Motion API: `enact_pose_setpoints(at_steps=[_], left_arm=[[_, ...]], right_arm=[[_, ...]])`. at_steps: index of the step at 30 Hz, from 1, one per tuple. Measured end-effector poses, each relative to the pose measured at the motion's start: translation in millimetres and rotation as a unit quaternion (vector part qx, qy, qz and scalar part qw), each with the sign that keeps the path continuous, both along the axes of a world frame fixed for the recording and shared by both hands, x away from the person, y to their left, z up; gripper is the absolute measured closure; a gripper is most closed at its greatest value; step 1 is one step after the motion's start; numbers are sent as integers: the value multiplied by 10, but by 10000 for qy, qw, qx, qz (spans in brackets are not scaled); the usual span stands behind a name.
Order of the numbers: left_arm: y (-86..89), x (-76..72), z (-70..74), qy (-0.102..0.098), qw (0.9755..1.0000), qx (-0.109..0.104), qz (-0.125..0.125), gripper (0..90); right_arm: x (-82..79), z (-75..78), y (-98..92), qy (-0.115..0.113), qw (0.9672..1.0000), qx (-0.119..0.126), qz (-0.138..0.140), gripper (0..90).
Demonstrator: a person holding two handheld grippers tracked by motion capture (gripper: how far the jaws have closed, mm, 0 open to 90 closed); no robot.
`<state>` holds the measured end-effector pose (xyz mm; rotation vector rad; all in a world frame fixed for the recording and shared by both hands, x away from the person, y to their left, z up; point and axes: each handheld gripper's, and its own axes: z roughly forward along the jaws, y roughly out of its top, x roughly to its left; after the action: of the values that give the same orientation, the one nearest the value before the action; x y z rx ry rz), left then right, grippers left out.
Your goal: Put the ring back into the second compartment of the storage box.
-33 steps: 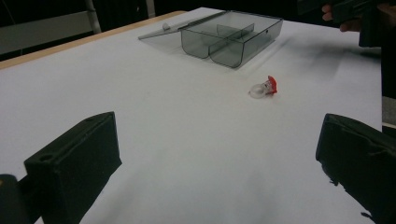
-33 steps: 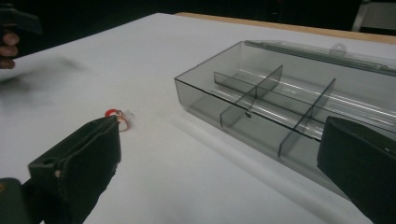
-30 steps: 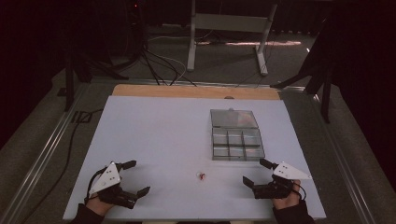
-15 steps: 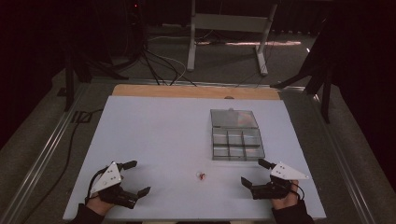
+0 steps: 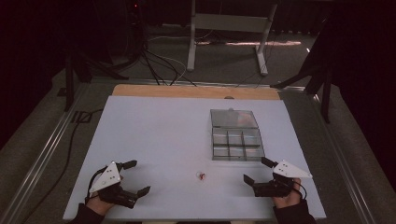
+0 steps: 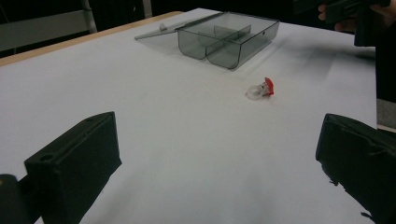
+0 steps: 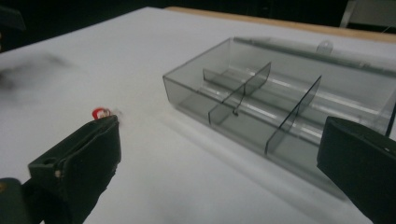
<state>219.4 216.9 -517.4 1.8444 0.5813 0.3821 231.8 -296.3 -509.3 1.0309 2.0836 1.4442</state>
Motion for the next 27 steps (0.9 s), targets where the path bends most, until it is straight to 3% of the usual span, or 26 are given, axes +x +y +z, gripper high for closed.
enact_pose_setpoints(at_steps=[5,16,27], left_arm=[[-2,2,-2,11,10000,15,-7,2],[-2,5,-4,29,10000,-13,-19,2],[-8,7,-8,27,10000,13,-41,2]], right_arm=[[25,63,-1,-54,9999,120,-48,0],[72,196,35,-57,9999,122,-65,0],[125,308,128,-3,9998,121,140,0]])
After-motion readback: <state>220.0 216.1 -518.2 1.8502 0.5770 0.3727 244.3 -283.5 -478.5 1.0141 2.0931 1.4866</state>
